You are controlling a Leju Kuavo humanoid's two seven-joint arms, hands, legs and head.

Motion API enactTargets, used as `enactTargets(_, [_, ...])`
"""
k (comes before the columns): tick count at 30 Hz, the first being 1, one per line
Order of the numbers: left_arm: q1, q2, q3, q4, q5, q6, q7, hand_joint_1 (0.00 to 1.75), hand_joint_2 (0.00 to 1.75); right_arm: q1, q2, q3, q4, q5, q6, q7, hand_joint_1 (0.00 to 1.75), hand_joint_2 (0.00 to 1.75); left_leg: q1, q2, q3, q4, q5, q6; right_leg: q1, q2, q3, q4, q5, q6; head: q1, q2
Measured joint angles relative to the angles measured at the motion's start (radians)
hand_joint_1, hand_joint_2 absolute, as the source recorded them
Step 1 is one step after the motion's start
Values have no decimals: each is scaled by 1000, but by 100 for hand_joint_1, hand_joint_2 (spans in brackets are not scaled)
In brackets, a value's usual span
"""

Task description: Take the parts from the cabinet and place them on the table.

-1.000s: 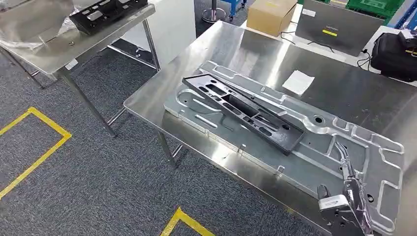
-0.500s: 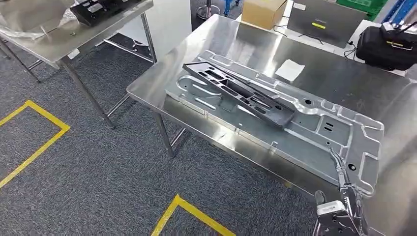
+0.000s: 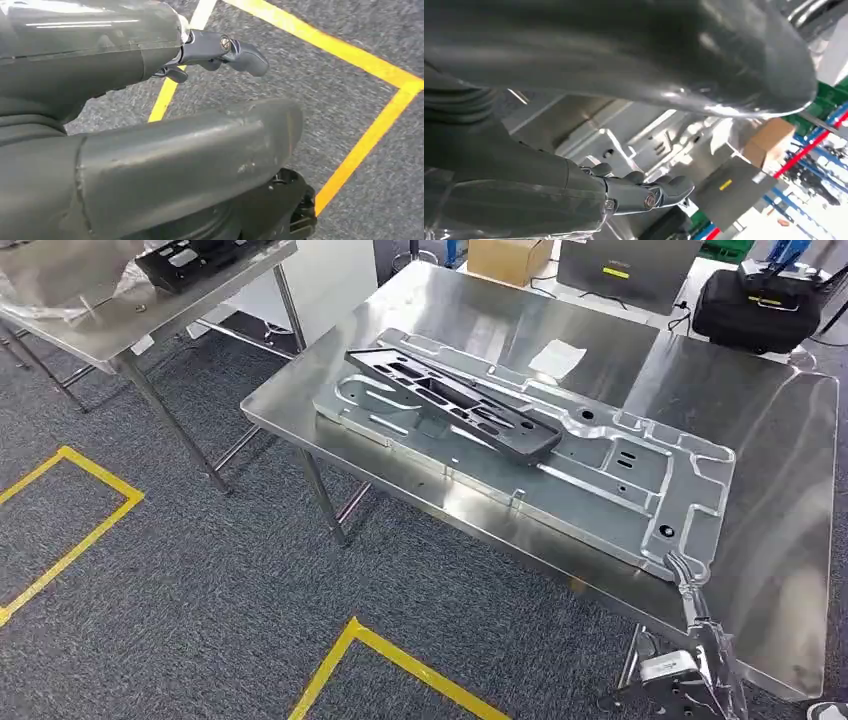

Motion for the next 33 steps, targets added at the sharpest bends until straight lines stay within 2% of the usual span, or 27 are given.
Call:
enactTargets(1, [1,0,4,0,0,-3,1,0,0,1,1,1,0,-10,6,2,0,0,-1,0,23,-9,42,5,4,0,-12,1,10,0,-1,0])
enactTargets(2, [1,0,8,0,0,-8,3,0,0,2,1,5,0,-28,16,6,0,0,-4,0,63,-57,79,13,7,0,-23,1,19,0,0,0])
enactTargets(3, [0,0,14,0,0,-14,6,0,0,3,1,13,0,-47,26,8,0,0,-8,-1,123,-138,98,26,12,1,-33,1,28,1,0,0])
enactTargets(4, [-1,1,20,0,0,-18,10,0,0,4,1,23,0,-64,36,13,0,0,-15,-3,205,-251,87,43,12,2,-38,2,37,2,0,0])
enactTargets(5, [-3,6,25,0,0,-21,13,0,0,5,1,35,3,-75,42,18,0,0,-22,-1,274,-347,48,54,18,2,-42,5,42,6,0,0])
enactTargets(6, [-6,6,29,0,0,-22,16,0,0,6,0,46,6,-79,45,21,0,0,-21,0,276,-373,42,48,16,-2,-42,5,49,13,0,0])
enactTargets(8, [-5,7,37,0,0,-26,18,0,0,7,0,67,12,-82,50,25,0,0,-28,0,271,-376,47,55,8,-3,-42,2,60,26,-3,0])
enactTargets(9, [-3,8,40,0,0,-28,18,0,0,8,0,76,14,-83,51,25,0,0,-23,1,270,-390,63,63,12,-3,-44,3,64,34,0,0])
enactTargets(10, [-3,7,42,0,0,-29,18,0,0,9,0,80,16,-83,51,26,0,0,-21,6,268,-396,74,65,6,-1,-53,21,46,38,-1,0])
enactTargets(11, [-3,8,43,0,0,-29,18,0,0,10,-1,83,18,-83,51,26,0,0,-20,6,260,-396,81,73,5,-1,-73,68,0,42,4,0])
enactTargets(13, [-2,8,47,0,0,-30,18,0,0,11,-3,89,24,-84,52,27,0,0,-21,10,245,-394,90,75,1,-1,-134,224,-92,53,5,0])
enactTargets(14, [0,8,48,0,0,-30,18,0,0,11,-3,92,27,-84,52,27,0,0,-21,12,237,-391,94,74,-1,-1,-158,294,-120,57,5,0])
enactTargets(15, [1,9,48,0,0,-30,18,0,0,12,-3,93,30,-84,52,27,0,0,-21,12,231,-387,96,72,-4,-1,-161,317,-123,61,5,0])
enactTargets(16, [2,9,48,0,0,-30,18,0,0,12,-5,95,32,-84,52,27,0,0,-20,12,226,-381,97,71,-8,-2,-135,287,-101,64,5,0])
enactTargets(18, [1,8,49,0,0,-30,18,0,0,13,-6,97,34,-85,51,27,0,0,-16,12,220,-367,92,63,-14,-4,-29,124,-31,68,5,0])
enactTargets(19, [1,8,49,0,0,-30,18,0,0,12,-7,99,35,-88,50,30,0,0,-15,12,220,-356,87,56,-16,-6,23,39,-9,67,5,0])
enactTargets(20, [1,8,49,0,0,-30,19,0,0,8,-10,101,37,-89,48,37,0,0,-21,11,208,-344,82,48,-10,-3,31,18,-32,58,6,0])
enactTargets(21, [0,8,49,0,0,-30,24,0,0,10,-14,107,39,-79,44,44,0,0,-22,11,205,-338,80,43,-10,-1,26,20,-26,44,3,0])
enactTargets(23, [-2,9,49,0,0,-30,31,0,0,8,-29,126,46,-44,32,63,0,0,-21,11,205,-340,83,33,-4,-1,22,22,-26,34,4,0])
enactTargets(25, [-3,9,49,0,0,-29,35,0,0,4,-43,146,51,12,6,101,0,0,-17,8,204,-326,71,23,-12,-4,24,12,-18,18,5,0])
enactTargets(26, [-3,9,49,0,0,-29,35,0,0,0,-53,159,53,26,-14,121,0,0,-17,3,185,-288,41,18,-13,-4,22,11,-18,13,-2,0])
enactTargets(28, [-3,9,49,0,0,-28,37,0,0,-3,-77,184,58,32,-41,156,0,0,-12,0,108,-132,-40,9,-11,-7,17,11,-16,8,-5,0])
enactTargets(29, [-3,9,49,0,0,-27,37,0,0,-3,-89,193,61,34,-46,166,0,0,-11,0,70,-57,-66,7,-10,-8,14,12,-16,8,-5,0])
enactTargets(30, [-1,9,49,0,0,-27,39,0,0,-3,-96,201,64,37,-49,175,0,0,-11,0,50,-19,-69,6,-10,-9,12,15,-16,8,-5,0])
enactTargets(31, [1,9,49,0,0,-27,40,0,0,-3,-102,208,68,38,-51,181,0,0,-11,0,52,-29,-47,7,-10,-9,12,16,-16,8,-5,0])
enactTargets(32, [2,9,50,0,0,-26,42,0,0,-3,-107,215,71,39,-52,187,0,0,-11,0,76,-86,-6,9,-10,-9,11,18,-16,8,-5,0])
enactTargets(33, [1,9,50,0,0,-25,42,0,0,-4,-111,222,74,40,-52,192,0,0,-11,1,120,-181,47,13,-10,-9,12,19,-17,9,-5,0])
